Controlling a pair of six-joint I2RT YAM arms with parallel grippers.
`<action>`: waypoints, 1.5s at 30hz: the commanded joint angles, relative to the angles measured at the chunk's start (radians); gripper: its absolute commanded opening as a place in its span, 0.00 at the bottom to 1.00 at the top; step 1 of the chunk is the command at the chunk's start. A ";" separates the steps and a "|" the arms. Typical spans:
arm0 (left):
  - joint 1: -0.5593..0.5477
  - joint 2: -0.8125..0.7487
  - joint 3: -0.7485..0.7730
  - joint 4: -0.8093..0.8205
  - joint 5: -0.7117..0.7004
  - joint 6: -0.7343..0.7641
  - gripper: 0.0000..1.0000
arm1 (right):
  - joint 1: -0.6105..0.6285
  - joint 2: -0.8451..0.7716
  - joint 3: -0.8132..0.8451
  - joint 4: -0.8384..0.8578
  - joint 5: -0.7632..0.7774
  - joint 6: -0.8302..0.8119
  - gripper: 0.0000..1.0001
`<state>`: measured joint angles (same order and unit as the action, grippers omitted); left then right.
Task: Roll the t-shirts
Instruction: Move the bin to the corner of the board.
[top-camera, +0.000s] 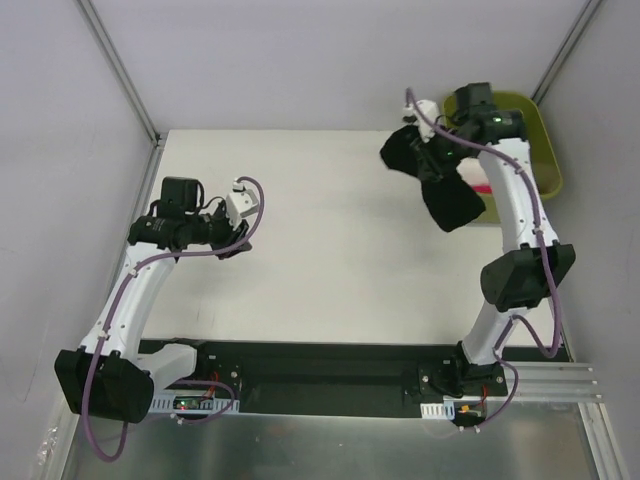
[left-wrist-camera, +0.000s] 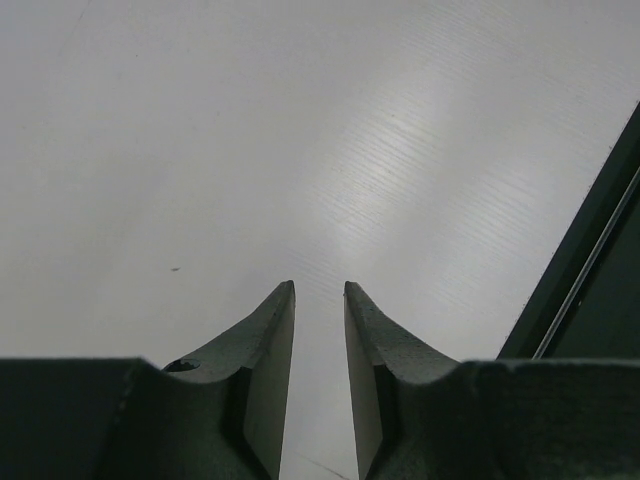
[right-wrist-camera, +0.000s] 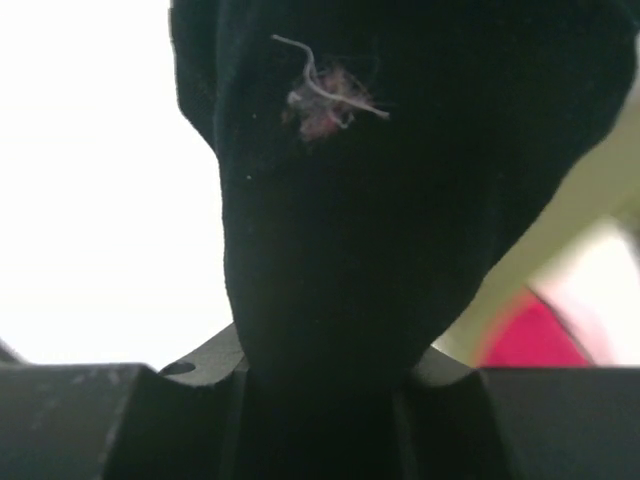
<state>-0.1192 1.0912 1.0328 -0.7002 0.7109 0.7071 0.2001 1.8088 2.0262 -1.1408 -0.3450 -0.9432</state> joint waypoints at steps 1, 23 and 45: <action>-0.011 0.022 0.049 0.036 0.033 -0.046 0.27 | -0.175 0.027 0.127 0.076 0.015 0.026 0.01; -0.004 0.027 -0.045 -0.070 -0.090 -0.017 0.27 | -0.360 0.311 0.085 0.745 0.149 -0.340 0.01; 0.013 -0.045 -0.142 -0.004 -0.048 -0.024 0.28 | -0.211 -0.216 -0.458 0.218 0.116 -0.447 0.01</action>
<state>-0.1158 1.0851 0.9218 -0.7307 0.6277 0.6792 -0.0711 1.6917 1.6062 -0.7364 -0.2348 -1.4712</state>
